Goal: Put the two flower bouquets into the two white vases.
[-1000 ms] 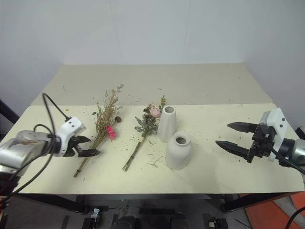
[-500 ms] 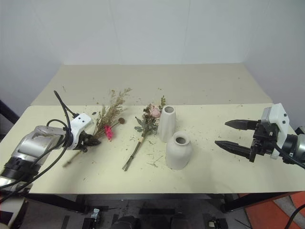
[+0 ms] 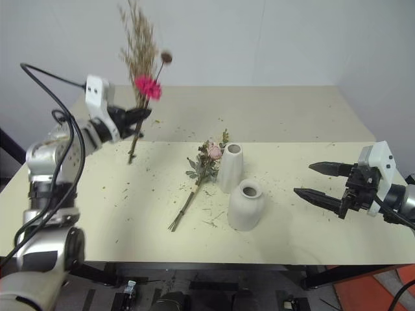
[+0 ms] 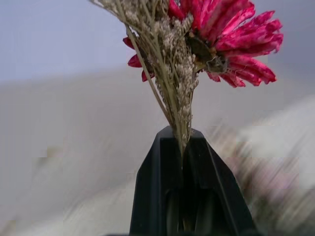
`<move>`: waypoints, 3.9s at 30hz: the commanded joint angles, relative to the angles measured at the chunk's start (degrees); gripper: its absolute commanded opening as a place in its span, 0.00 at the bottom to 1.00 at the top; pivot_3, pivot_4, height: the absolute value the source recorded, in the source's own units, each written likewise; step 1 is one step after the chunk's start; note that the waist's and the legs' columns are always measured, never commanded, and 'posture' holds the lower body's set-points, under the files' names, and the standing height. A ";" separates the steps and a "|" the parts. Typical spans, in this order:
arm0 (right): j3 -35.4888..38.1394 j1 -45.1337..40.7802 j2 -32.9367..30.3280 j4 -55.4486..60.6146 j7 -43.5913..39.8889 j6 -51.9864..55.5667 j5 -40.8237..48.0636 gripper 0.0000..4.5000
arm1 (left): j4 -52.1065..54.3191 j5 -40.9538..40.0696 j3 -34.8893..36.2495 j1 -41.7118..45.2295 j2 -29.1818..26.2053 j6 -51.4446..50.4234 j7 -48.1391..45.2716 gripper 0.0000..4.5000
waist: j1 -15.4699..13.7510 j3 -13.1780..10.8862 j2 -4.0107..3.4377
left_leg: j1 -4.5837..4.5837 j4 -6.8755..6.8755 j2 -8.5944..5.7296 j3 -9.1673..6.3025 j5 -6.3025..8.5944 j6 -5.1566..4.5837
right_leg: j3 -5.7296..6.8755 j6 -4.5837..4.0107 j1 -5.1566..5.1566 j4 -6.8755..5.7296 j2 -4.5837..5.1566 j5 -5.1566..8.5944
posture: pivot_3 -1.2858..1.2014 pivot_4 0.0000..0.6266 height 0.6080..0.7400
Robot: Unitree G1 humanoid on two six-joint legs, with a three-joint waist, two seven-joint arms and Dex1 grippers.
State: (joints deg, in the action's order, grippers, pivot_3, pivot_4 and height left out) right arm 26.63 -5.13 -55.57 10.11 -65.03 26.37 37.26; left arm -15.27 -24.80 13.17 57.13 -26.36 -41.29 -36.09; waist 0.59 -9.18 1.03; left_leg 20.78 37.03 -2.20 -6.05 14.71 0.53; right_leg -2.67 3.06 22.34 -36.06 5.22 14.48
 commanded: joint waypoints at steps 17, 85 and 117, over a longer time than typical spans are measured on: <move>8.69 6.70 3.99 6.86 6.19 -0.31 1.70 1.00 | -3.22 -11.34 -3.92 13.08 17.34 2.52 -7.52 0.00 | 0.39 0.00 -0.01 | -0.06 0.00 -0.02 0.04 -0.04 0.06 | -0.06 0.02 -0.04 -0.03 -0.04 0.00 | 0.52 0.24 1.00; 9.33 11.47 7.57 13.95 13.98 -0.01 5.49 1.00 | -25.36 -0.06 -6.38 13.41 30.78 34.06 -9.20 0.00 | 0.07 -0.03 0.04 | -0.14 0.00 -0.04 0.05 -0.04 0.05 | -0.05 0.04 -0.18 0.03 -0.04 0.02 | 0.52 0.24 1.00; 9.04 10.95 7.74 13.29 13.80 -0.27 4.94 1.00 | -21.79 1.24 -7.74 7.43 30.83 36.39 -9.20 0.00 | 0.14 0.02 -0.03 | -0.25 0.01 -0.04 0.07 -0.04 0.05 | -0.07 0.04 -0.26 0.00 -0.05 0.02 | 0.52 0.24 1.00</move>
State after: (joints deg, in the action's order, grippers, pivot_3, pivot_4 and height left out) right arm 34.70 6.52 -47.42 22.85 -51.11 26.77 41.79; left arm -38.99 -22.86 5.30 64.87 4.65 -4.17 -45.55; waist 0.73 -9.16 1.00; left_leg 20.53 37.03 -2.24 -5.99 14.66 0.58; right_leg -2.74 3.10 22.08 -36.07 5.18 14.50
